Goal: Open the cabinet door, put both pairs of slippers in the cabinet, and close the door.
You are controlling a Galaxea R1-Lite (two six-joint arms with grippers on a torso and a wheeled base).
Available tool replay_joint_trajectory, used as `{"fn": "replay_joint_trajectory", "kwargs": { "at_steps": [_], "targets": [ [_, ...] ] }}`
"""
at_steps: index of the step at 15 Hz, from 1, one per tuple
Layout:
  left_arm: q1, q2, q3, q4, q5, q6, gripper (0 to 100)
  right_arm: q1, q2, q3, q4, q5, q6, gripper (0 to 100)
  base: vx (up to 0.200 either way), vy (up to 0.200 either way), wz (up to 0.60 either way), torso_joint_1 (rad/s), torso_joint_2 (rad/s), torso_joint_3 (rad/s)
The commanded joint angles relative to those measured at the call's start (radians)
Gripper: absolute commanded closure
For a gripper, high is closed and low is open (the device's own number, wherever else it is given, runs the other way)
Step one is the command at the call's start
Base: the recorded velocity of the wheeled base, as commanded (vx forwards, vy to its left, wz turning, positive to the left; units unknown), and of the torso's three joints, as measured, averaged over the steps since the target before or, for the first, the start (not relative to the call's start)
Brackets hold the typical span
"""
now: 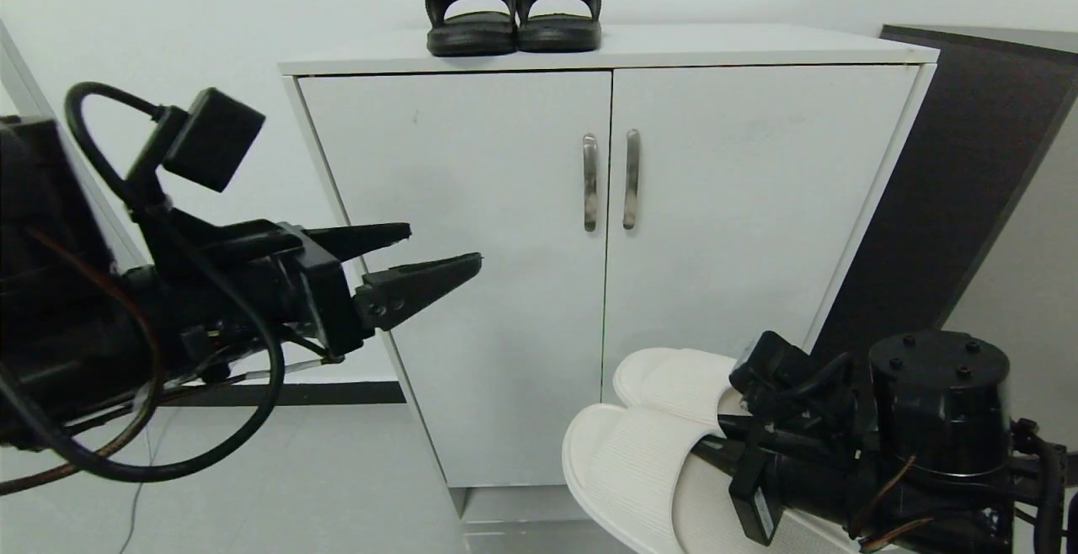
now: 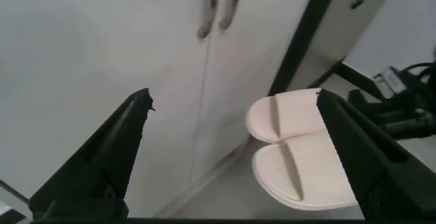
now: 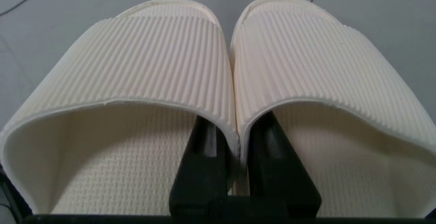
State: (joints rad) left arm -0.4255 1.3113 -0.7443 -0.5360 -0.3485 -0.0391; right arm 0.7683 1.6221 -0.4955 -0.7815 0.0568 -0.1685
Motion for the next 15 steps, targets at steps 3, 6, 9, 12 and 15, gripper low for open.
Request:
{"fn": "replay_joint_trajectory", "kwargs": {
  "at_steps": [3,6,9,12,15],
  "targets": [
    [-0.075,0.123,-0.095,-0.001,0.003,-0.002,0,0.002,0.001,0.002,-0.001,0.003,0.000,100,0.000,0.000,0.00,0.000,0.00,0.000],
    [-0.096,0.169,-0.149,0.010,0.003,-0.008,0,0.002,0.002,0.006,-0.001,0.008,0.000,100,0.000,0.000,0.00,0.000,0.00,0.000],
    [-0.119,0.235,-0.233,0.011,-0.001,-0.034,0,0.002,0.002,0.008,-0.013,0.008,0.001,100,0.000,0.000,0.00,0.000,0.00,0.000],
    [-0.131,0.315,-0.345,0.028,-0.010,-0.044,0,0.003,0.004,0.012,-0.013,0.009,0.001,100,0.000,0.000,0.00,0.000,0.00,0.000],
    [-0.131,0.355,-0.443,0.093,-0.112,-0.117,0,0.005,0.002,0.012,-0.015,0.009,0.000,100,0.000,0.000,0.00,0.000,0.00,0.000]
  ]
}}
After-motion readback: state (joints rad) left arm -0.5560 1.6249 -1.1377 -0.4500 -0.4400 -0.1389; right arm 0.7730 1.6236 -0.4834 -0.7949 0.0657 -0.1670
